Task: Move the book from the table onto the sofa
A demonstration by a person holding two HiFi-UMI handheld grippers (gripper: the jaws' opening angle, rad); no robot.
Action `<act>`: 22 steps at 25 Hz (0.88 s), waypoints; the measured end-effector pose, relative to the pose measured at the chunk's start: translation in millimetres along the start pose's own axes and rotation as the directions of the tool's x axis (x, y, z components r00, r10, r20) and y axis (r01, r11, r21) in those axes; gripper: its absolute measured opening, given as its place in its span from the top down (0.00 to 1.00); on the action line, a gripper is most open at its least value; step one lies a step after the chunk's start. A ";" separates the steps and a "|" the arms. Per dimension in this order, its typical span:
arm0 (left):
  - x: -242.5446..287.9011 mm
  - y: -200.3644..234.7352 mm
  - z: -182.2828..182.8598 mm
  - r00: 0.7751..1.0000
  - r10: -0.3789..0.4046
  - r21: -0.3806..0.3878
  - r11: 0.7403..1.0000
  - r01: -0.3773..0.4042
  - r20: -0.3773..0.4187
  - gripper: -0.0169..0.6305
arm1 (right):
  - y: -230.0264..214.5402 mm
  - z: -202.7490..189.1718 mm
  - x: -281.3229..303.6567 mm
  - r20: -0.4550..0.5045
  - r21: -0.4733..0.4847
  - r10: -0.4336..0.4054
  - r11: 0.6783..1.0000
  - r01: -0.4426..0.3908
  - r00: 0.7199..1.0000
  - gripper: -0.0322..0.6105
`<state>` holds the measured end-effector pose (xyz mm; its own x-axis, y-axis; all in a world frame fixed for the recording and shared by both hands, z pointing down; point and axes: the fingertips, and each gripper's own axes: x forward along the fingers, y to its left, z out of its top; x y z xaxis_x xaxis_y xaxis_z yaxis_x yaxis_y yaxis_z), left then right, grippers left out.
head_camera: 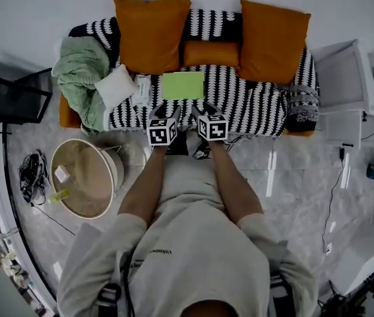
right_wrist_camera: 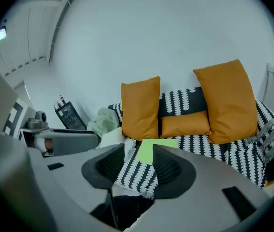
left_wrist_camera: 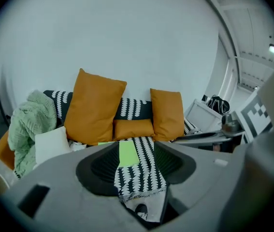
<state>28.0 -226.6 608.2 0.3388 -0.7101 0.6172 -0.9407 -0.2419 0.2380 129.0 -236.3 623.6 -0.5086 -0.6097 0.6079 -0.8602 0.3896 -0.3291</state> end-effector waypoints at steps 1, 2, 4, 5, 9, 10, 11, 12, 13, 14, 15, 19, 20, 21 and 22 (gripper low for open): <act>-0.6 0.3 -1.0 1.000 0.004 0.006 1.000 -0.004 0.001 0.63 | -1.9 -2.6 -0.7 -0.003 0.001 -0.003 1.000 0.003 1.000 0.67; -1.9 0.6 -2.6 1.000 0.010 0.013 1.000 -0.010 0.003 0.67 | -3.2 -6.2 -1.6 -0.008 -0.003 -0.006 1.000 0.006 1.000 0.68; -4.9 2.0 -3.9 1.000 0.022 0.030 0.999 -0.023 0.017 0.84 | -4.6 -12.4 -3.3 -0.020 -0.028 -0.005 1.000 0.005 1.000 0.70; -6.0 3.4 -3.6 0.999 0.027 0.037 0.999 -0.027 0.024 0.90 | -5.0 -13.7 -4.2 -0.027 -0.047 -0.004 0.999 0.003 1.000 0.72; -8.3 11.1 -4.4 0.999 0.041 0.031 0.999 -0.042 0.032 0.96 | -12.9 -12.7 -10.4 -0.024 -0.068 -0.017 0.998 0.015 1.000 0.77; -8.1 11.9 -4.1 0.999 0.041 0.026 0.999 -0.042 0.034 0.96 | -16.3 -12.1 -12.3 -0.018 -0.060 -0.022 0.998 0.021 1.000 0.79; -7.7 11.7 -4.0 0.999 0.039 0.027 0.999 -0.040 0.031 0.96 | -19.9 -12.6 -14.2 -0.014 -0.053 -0.031 0.998 0.030 0.999 0.81; -6.8 10.3 -4.7 0.999 0.033 0.035 0.999 -0.034 0.026 0.96 | -23.9 -14.4 -16.2 -0.013 -0.049 -0.042 0.998 0.042 0.999 0.83; -5.4 8.5 -5.8 0.999 0.027 0.041 0.999 -0.027 0.019 0.96 | -28.5 -17.3 -18.1 -0.015 -0.051 -0.056 0.997 0.055 0.998 0.86; -3.5 7.3 -6.8 1.000 0.023 0.040 0.999 -0.023 0.013 0.96 | -33.2 -20.8 -19.8 -0.020 -0.056 -0.068 0.996 0.067 0.997 0.88; -1.6 7.3 -7.5 1.000 0.023 0.030 0.999 -0.023 0.009 0.96 | -37.7 -24.7 -21.5 -0.026 -0.060 -0.078 0.995 0.076 0.997 0.90; 2.7 4.9 -11.7 1.000 0.010 0.025 1.000 -0.010 -0.015 0.96 | -48.9 -39.6 -27.7 -0.040 -0.006 -0.091 0.996 0.090 0.995 0.94; 4.0 3.0 -13.3 1.000 0.002 0.031 1.000 -0.001 -0.022 0.96 | -49.6 -41.6 -28.9 -0.036 0.015 -0.087 0.996 0.087 0.996 0.94; 5.3 2.0 -14.9 1.000 -0.003 0.032 0.999 0.004 -0.029 0.96 | -49.1 -42.5 -29.5 -0.030 0.032 -0.079 0.996 0.080 0.996 0.94; 6.4 1.9 -16.5 0.999 -0.004 0.031 1.000 0.005 -0.038 0.96 | -47.5 -42.6 -29.8 -0.023 0.046 -0.068 0.997 0.069 0.997 0.94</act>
<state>28.7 -220.7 624.9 0.3432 -0.6836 0.6442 -0.9390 -0.2662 0.2179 186.6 -207.2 651.9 -0.4482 -0.6185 0.6455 -0.8939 0.3146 -0.3193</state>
